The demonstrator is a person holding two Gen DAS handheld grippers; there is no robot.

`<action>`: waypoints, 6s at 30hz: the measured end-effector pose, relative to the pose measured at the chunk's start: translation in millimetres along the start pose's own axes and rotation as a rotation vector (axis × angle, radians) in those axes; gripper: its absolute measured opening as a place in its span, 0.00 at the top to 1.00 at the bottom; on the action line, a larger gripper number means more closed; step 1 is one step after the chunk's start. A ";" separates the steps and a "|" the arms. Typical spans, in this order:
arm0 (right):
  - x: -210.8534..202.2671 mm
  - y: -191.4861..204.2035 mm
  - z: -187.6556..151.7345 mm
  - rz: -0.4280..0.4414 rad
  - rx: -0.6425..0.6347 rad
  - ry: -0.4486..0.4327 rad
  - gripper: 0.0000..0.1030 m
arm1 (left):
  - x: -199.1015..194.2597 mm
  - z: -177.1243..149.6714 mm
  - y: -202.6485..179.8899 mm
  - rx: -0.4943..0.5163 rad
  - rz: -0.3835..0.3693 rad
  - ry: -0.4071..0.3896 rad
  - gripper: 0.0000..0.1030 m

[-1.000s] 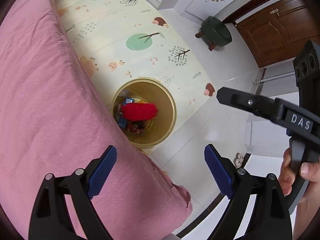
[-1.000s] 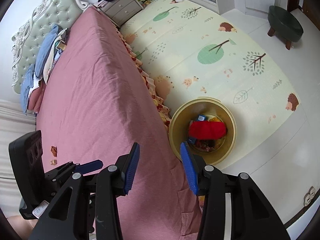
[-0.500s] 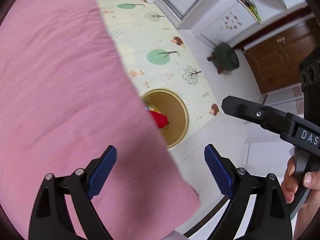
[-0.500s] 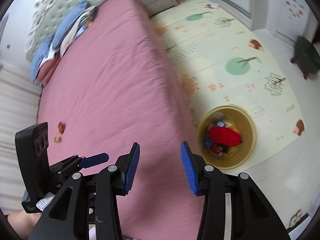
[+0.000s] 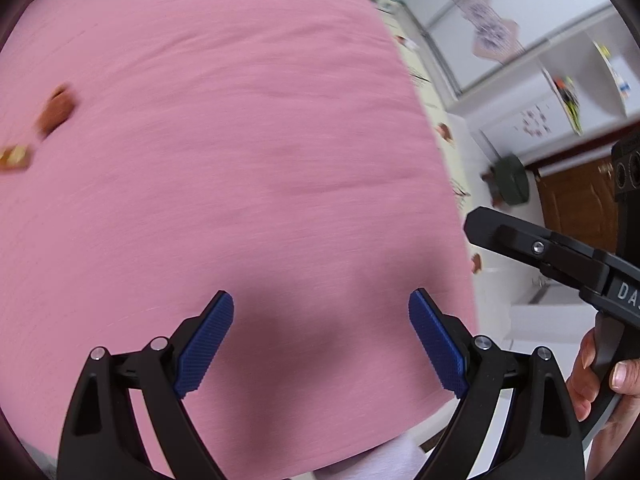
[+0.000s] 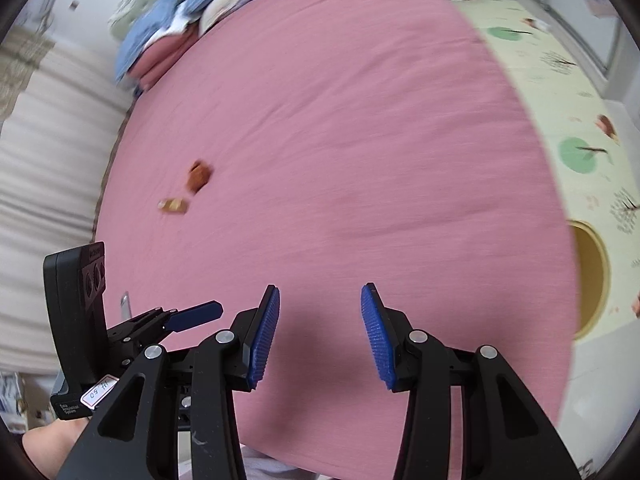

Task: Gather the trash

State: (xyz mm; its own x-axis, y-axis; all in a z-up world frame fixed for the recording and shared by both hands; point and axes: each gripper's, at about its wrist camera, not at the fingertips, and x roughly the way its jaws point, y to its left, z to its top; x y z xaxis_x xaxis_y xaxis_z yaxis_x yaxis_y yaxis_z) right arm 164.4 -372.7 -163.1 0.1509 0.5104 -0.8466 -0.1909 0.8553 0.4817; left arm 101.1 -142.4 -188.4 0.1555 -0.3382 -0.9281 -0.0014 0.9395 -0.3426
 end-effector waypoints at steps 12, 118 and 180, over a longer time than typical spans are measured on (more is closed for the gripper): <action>108.6 152.4 18.7 0.057 -0.103 0.068 0.58 | -50.4 5.7 197.6 -0.218 0.071 -0.069 0.14; -71.3 -144.7 -69.1 -0.042 0.317 -0.153 0.74 | 88.6 2.7 -119.1 -0.130 -0.231 0.197 0.68; -177.8 -369.5 -66.5 -0.125 0.583 -0.251 0.48 | 180.1 48.5 -363.8 0.392 -0.096 0.256 0.11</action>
State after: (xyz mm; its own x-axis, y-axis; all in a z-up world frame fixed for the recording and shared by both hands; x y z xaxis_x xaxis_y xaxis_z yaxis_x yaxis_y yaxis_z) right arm 143.6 -785.4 -205.7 0.3740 0.3483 -0.8596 0.3907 0.7814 0.4866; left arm 177.5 -542.4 -223.9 -0.1117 -0.3812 -0.9177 0.3818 0.8361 -0.3938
